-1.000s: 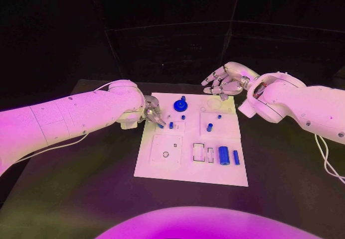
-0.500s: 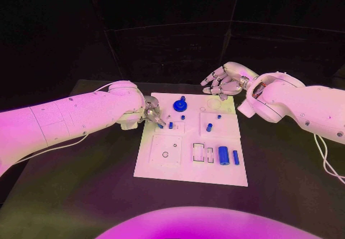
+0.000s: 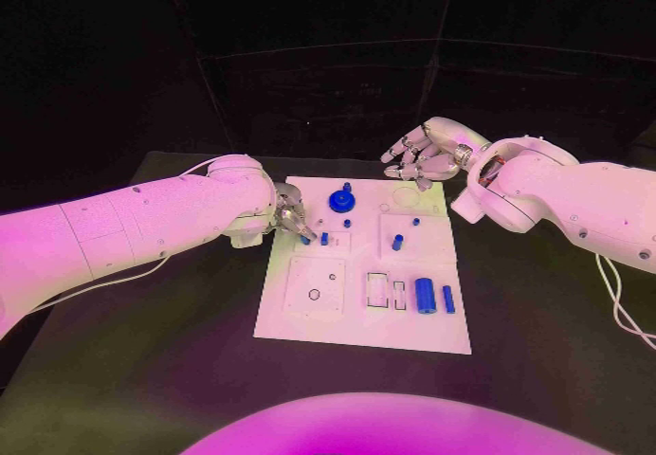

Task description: Assemble the parts on the task board

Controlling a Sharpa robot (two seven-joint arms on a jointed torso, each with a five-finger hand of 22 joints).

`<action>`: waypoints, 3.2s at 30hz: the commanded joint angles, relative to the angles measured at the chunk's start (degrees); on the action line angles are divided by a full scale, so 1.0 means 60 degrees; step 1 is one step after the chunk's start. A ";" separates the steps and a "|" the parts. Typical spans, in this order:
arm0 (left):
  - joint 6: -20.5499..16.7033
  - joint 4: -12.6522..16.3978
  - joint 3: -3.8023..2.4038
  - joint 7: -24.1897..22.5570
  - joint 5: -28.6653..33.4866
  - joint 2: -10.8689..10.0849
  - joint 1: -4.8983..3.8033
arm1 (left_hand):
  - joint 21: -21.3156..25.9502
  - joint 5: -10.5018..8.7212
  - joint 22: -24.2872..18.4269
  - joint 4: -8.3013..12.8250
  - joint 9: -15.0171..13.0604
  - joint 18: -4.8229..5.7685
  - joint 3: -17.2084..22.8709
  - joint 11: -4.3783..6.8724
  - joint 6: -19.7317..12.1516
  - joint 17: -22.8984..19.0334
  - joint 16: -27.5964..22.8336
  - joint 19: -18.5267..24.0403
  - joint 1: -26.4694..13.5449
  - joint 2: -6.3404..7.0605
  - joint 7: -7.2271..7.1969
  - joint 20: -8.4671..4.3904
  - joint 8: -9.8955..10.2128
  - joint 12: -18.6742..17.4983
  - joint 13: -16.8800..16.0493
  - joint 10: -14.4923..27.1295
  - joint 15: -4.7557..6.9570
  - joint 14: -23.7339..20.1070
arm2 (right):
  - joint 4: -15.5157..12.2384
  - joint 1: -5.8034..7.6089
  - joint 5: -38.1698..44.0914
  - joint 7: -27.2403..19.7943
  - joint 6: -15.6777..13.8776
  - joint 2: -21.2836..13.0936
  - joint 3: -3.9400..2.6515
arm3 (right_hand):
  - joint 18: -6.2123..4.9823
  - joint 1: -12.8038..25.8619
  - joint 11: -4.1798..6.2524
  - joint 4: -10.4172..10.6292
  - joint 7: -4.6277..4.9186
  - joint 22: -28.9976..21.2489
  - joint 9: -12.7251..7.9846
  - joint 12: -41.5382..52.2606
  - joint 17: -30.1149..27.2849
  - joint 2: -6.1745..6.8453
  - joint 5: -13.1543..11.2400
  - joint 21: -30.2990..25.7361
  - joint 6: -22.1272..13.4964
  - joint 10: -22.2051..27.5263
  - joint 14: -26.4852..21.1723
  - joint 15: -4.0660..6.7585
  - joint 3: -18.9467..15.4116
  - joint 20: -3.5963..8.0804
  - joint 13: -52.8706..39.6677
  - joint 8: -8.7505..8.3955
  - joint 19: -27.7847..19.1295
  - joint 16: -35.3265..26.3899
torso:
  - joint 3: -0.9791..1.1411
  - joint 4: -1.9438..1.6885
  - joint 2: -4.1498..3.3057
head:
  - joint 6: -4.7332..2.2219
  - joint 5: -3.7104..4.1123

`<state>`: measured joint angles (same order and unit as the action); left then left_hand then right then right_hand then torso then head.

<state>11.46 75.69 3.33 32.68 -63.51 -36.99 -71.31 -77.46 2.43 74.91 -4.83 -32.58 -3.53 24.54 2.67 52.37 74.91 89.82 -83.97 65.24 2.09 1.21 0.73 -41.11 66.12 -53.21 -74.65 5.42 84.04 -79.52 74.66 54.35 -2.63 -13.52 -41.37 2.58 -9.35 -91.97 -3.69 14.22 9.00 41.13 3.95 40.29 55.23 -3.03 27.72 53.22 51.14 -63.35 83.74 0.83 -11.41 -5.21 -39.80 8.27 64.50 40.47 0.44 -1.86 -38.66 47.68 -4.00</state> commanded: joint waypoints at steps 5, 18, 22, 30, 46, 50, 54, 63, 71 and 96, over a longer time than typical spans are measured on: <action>0.0370 -0.0013 0.0058 0.0234 0.0015 0.0021 0.0078 | -0.0096 0.0044 0.0507 -0.0067 -0.0031 0.0057 -0.0159 0.0023 0.0102 0.2515 0.0029 -0.0239 -0.0187 0.0050 -0.0024 -0.0065 -0.0099 0.0080 -0.0066 -0.0137 0.0088 0.0993 | -0.0009 0.0018 -0.0019 -0.0082 0.0044 0.0001 -0.0005 | -0.0012 -0.0011 0.0023 -0.0007 0.0003 -0.0006 -0.0015 -0.0038 -0.0016 0.0093 0.0036 0.0015 0.0077 0.0035 0.0121 0.0021 0.0059 -0.0008 0.0016 -0.0014 -0.0087 -0.0036 | -0.0001 -0.0007 -0.0001 | 0.0003 0.0018; 0.0253 -0.0068 0.0058 0.0262 0.0015 0.0064 0.0078 | -0.0157 0.0046 0.0581 -0.0422 -0.0113 0.0075 -0.0566 0.0057 0.0172 0.2515 0.0029 -0.0271 -0.0667 0.0029 -0.0058 -0.0108 -0.0219 0.0119 -0.0111 -0.0185 0.0126 0.0993 | 0.0004 0.0018 -0.0019 -0.0098 0.0035 0.0011 -0.0005 | -0.0016 -0.0010 0.0021 0.0033 0.0004 -0.0019 -0.0014 -0.0038 -0.0040 0.0121 0.0042 -0.0001 0.0079 0.0041 0.0114 0.0019 0.0114 -0.0010 0.0018 -0.0020 -0.0108 -0.0062 | -0.0002 -0.0002 0.0000 | -0.0005 0.0017; 0.0203 -0.0068 0.0058 0.0271 0.0015 0.0073 0.0079 | -0.0178 0.0048 0.0605 -0.0510 -0.0138 0.0080 -0.0642 0.0066 0.0185 0.2515 0.0029 -0.0281 -0.0767 -0.0012 -0.0072 -0.0115 -0.0256 0.0129 -0.0122 -0.0195 0.0134 0.0993 | 0.0007 0.0017 -0.0019 -0.0103 0.0032 0.0011 -0.0005 | -0.0019 -0.0008 0.0021 0.0037 0.0005 -0.0032 -0.0014 -0.0038 -0.0049 0.0124 0.0042 -0.0011 0.0078 0.0042 0.0112 0.0018 0.0116 -0.0010 0.0018 -0.0021 -0.0116 -0.0075 | 0.0000 -0.0001 -0.0004 | -0.0007 0.0017; 0.0156 -0.0078 0.0058 0.0285 0.0015 0.0078 0.0079 | -0.0196 0.0048 0.0632 -0.0765 -0.0173 0.0085 -0.0804 0.0072 0.0168 0.2515 0.0029 -0.0291 -0.1083 -0.0065 -0.0077 -0.0126 -0.0299 0.0140 -0.0134 -0.0204 0.0143 0.0993 | 0.0010 0.0017 -0.0028 -0.0108 0.0033 0.0011 -0.0005 | -0.0019 -0.0008 0.0021 0.0037 0.0005 -0.0032 -0.0014 -0.0038 -0.0049 0.0124 0.0042 -0.0011 0.0078 0.0042 0.0112 0.0018 0.0116 -0.0010 0.0018 -0.0021 -0.0116 -0.0075 | -0.0003 -0.0004 0.0001 | -0.0007 0.0028; -0.0067 0.0015 0.0056 0.0249 0.0022 0.0006 0.0082 | -0.0209 0.0048 0.0661 -0.1171 -0.0222 0.0089 -0.1101 0.0081 0.0164 0.2515 0.0029 -0.0301 -0.1530 0.0023 -0.0089 -0.0136 -0.0367 0.0156 -0.0149 -0.0218 0.0153 0.0993 | 0.0022 0.0013 -0.0032 -0.0122 0.0040 0.0013 -0.0005 | -0.0020 0.0002 0.0018 0.0052 0.0007 -0.0039 -0.0015 -0.0040 -0.0060 0.0131 0.0043 -0.0019 0.0074 0.0046 0.0108 0.0016 0.0124 -0.0011 0.0019 -0.0024 -0.0124 -0.0091 | -0.0010 -0.0006 -0.0004 | -0.0008 0.0047; -0.0126 0.0046 0.0055 0.0249 0.0022 -0.0025 0.0082 | -0.0211 0.0048 0.0667 -0.1275 -0.0231 0.0090 -0.1182 0.0084 0.0160 0.2515 0.0029 -0.0303 -0.1631 0.0073 -0.0092 -0.0139 -0.0379 0.0151 -0.0140 -0.0214 0.0156 0.0993 | 0.0025 0.0009 -0.0032 -0.0125 0.0041 0.0011 -0.0005 | -0.0020 0.0002 0.0018 0.0052 0.0007 -0.0039 -0.0015 -0.0040 -0.0060 0.0131 0.0043 -0.0019 0.0074 0.0046 0.0108 0.0016 0.0124 -0.0011 0.0019 -0.0024 -0.0124 -0.0091 | -0.0008 -0.0005 0.0003 | 0.0003 0.0044; -0.0220 0.0099 0.0053 0.0236 0.0023 -0.0068 0.0083 | -0.0207 0.0048 0.0667 -0.1409 -0.0241 0.0089 -0.1290 0.0087 0.0157 0.2515 0.0029 -0.0302 -0.1757 0.0140 -0.0097 -0.0142 -0.0394 0.0149 -0.0137 -0.0213 0.0160 0.0993 | 0.0028 0.0003 -0.0032 -0.0129 0.0043 0.0015 -0.0005 | -0.0020 0.0002 0.0018 0.0052 0.0007 -0.0039 -0.0015 -0.0040 -0.0060 0.0131 0.0043 -0.0019 0.0074 0.0046 0.0108 0.0016 0.0124 -0.0011 0.0019 -0.0024 -0.0124 -0.0091 | -0.0011 -0.0007 -0.0002 | 0.0005 0.0041; -0.0519 0.0231 0.0042 0.0203 0.0109 -0.0194 0.0083 | -0.0196 0.0048 0.0669 -0.1770 -0.0266 0.0087 -0.1615 0.0098 0.0151 0.2515 0.0029 -0.0302 -0.2009 0.0254 -0.0109 -0.0153 -0.0432 0.0142 -0.0126 -0.0208 0.0172 0.0993 | 0.0036 -0.0011 -0.0032 -0.0139 0.0046 0.0018 -0.0005 | -0.0022 0.0002 0.0018 0.0056 0.0007 -0.0046 -0.0015 -0.0040 -0.0062 0.0133 0.0049 -0.0025 0.0072 0.0047 0.0106 0.0016 0.0131 -0.0012 0.0020 -0.0026 -0.0129 -0.0093 | -0.0008 -0.0005 0.0000 | 0.0008 0.0042; -0.1000 0.0335 0.0012 0.0133 0.0147 -0.0367 0.0081 | -0.0050 0.0050 0.0531 -0.1826 -0.0267 0.0049 -0.1656 0.0094 0.0116 0.2515 0.0029 -0.0249 -0.2004 0.0237 -0.0103 -0.0157 -0.0424 0.0050 0.0009 -0.0142 0.0174 0.0993 | 0.0045 -0.0019 -0.0032 -0.0144 0.0047 0.0016 -0.0005 | -0.0022 0.0002 0.0018 0.0056 0.0007 -0.0046 -0.0015 -0.0040 -0.0062 0.0133 0.0049 -0.0025 0.0072 0.0047 0.0106 0.0016 0.0131 -0.0012 0.0020 -0.0026 -0.0129 -0.0093 | -0.0010 0.0000 0.0003 | 0.0013 0.0051; -0.4706 -0.0239 0.0268 -0.5276 0.1039 0.0070 -0.0039 | 0.6224 0.0056 -0.4798 -0.0111 0.1172 -0.1036 -0.0886 -0.1206 -0.2135 -0.1808 -0.3279 0.2466 0.2280 0.0697 0.1268 0.0726 0.1485 -0.4101 0.4037 0.4492 -0.0909 -0.1164 | 0.0110 -0.0030 -0.0035 -0.0146 0.0035 0.0062 -0.0005 | -0.0023 -0.0001 0.0019 0.0063 0.0007 -0.0049 -0.0016 -0.0042 -0.0069 0.0136 0.0066 -0.0029 0.0068 0.0051 0.0104 0.0016 0.0145 -0.0012 0.0021 -0.0029 -0.0134 -0.0101 | -0.0006 -0.0006 0.0000 | -0.0166 0.0211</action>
<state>-10.04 74.49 5.01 12.63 -56.60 -36.82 -71.52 -40.40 2.72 46.40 -5.94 -25.77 -8.88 18.87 -4.41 39.20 64.42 70.47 -69.43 78.21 6.26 8.74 5.08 -32.37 41.90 -29.29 -47.87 -0.04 77.32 -78.82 74.37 54.28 -2.96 -13.45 -41.06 2.59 -9.35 -91.97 -3.69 14.70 9.00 40.92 3.95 40.29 54.88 -2.57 27.72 53.22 51.14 -63.35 83.74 0.82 -10.92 -5.22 -39.77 8.27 64.09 40.22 0.48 -1.86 -38.62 46.85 -2.91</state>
